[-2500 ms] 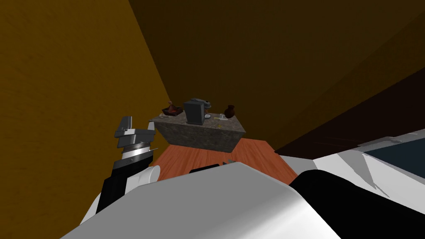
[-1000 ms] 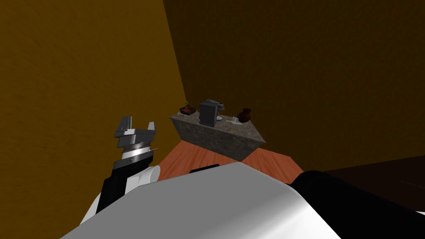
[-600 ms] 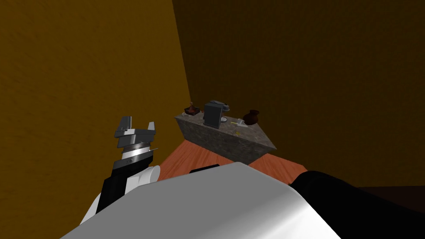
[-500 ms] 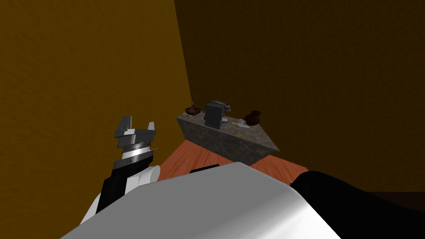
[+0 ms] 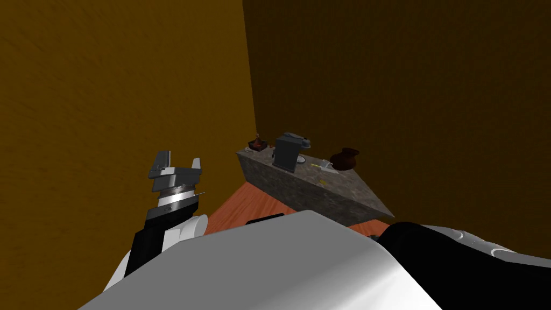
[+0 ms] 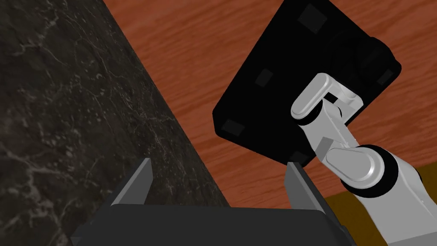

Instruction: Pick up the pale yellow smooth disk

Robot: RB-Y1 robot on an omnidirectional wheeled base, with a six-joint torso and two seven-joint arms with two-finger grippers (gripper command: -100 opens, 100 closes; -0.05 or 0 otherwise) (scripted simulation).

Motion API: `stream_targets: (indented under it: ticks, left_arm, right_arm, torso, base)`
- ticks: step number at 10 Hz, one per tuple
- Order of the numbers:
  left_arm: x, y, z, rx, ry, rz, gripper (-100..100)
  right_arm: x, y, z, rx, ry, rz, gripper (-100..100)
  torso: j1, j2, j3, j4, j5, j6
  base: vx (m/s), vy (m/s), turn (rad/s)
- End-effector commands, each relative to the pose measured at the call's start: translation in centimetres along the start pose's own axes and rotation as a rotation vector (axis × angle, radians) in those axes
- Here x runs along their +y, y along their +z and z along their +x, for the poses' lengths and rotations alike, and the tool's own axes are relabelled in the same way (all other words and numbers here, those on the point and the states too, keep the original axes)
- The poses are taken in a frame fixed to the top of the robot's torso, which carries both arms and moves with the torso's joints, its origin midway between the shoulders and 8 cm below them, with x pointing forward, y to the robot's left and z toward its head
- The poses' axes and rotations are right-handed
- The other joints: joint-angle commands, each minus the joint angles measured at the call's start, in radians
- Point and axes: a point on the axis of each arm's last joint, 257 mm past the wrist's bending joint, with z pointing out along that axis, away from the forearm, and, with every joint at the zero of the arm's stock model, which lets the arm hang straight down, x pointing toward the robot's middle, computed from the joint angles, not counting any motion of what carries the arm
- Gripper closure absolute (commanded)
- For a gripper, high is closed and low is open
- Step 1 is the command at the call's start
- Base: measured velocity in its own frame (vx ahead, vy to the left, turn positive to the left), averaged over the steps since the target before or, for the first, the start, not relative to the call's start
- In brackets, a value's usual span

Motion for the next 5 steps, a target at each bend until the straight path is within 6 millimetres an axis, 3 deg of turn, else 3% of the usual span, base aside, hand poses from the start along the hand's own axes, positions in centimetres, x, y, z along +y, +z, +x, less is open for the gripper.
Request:
stream_targets:
  ticks: [1, 2, 3, 5]
  left_arm:
    - [0.0, 0.0, 0.0, 0.000, 0.000, 0.000, 0]
    - [0.0, 0.0, 0.0, 0.000, 0.000, 0.000, 0]
    - [0.0, 0.0, 0.0, 0.000, 0.000, 0.000, 0]
    - [0.0, 0.0, 0.0, 0.000, 0.000, 0.000, 0]
  right_arm:
    - [-2.3, -2.0, 1.8, 0.059, -0.028, 0.035, -100]
    - [-2.3, -2.0, 1.8, 0.059, -0.028, 0.035, -100]
    - [-4.0, -3.5, 2.8, 0.097, -0.049, 0.060, -100]
    - [-5.5, -4.7, 3.5, 0.127, -0.066, 0.083, -100]
  torso:
    - [0.000, 0.000, 0.000, 0.000, 0.000, 0.000]
    - [0.000, 0.000, 0.000, 0.000, 0.000, -0.001]
    - [-0.001, 0.003, 0.002, 0.001, 0.000, 0.000]
    - [-0.003, -0.003, -0.001, 0.000, -0.001, -0.001]
  base:
    - [0.160, 0.045, 0.195]
    - [0.124, 0.026, 0.100]
    - [0.144, 0.025, 0.151]
    - [0.205, 0.007, 0.210]
